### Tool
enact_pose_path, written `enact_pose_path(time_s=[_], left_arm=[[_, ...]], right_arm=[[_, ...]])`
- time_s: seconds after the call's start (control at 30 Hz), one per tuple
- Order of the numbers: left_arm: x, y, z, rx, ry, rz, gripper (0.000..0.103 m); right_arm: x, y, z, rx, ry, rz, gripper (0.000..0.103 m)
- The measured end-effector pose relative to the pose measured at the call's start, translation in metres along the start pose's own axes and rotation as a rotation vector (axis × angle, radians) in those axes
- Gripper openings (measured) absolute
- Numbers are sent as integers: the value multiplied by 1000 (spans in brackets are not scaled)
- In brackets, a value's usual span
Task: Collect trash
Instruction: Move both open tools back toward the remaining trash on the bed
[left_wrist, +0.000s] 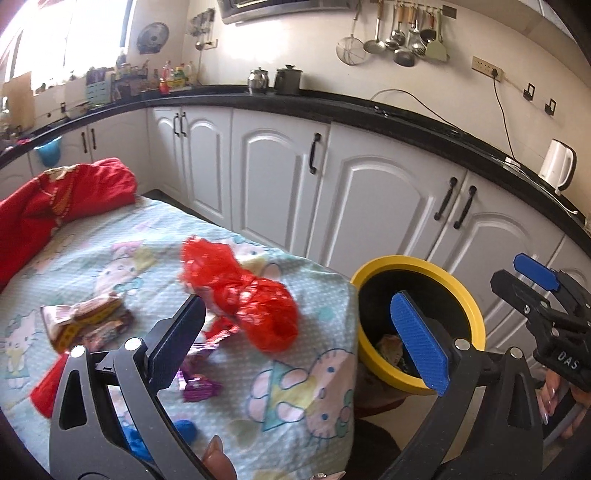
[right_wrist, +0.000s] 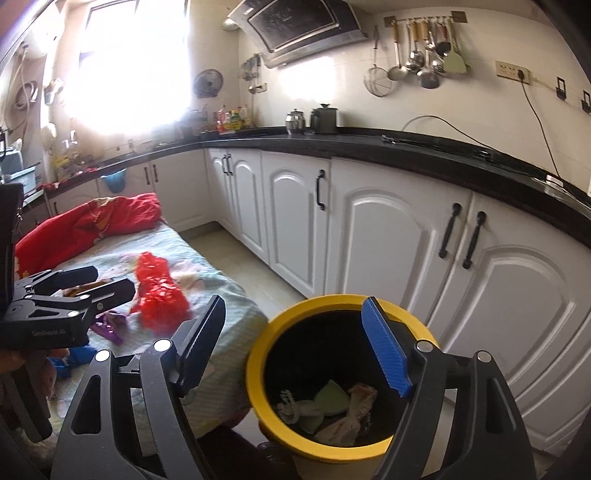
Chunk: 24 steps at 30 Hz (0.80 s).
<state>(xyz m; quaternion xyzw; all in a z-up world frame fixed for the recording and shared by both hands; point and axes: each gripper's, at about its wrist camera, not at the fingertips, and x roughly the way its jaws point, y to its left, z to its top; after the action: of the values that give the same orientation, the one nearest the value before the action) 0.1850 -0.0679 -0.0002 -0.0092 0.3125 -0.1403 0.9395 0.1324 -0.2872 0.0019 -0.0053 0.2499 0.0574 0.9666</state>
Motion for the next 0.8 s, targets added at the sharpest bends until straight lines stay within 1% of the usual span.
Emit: enact_pose_path(time_s=[0.27, 0.53, 0.8], left_arm=[[-20, 27, -2, -28, -32, 46, 92], [-36, 55, -6, -53, -46, 94, 92], [-51, 91, -12, -86, -58, 154, 92]], right_arm=[[0, 33, -1, -39, -2, 52, 76], [4, 65, -3, -77, 12, 104, 76], [9, 98, -5, -102, 23, 159, 76]])
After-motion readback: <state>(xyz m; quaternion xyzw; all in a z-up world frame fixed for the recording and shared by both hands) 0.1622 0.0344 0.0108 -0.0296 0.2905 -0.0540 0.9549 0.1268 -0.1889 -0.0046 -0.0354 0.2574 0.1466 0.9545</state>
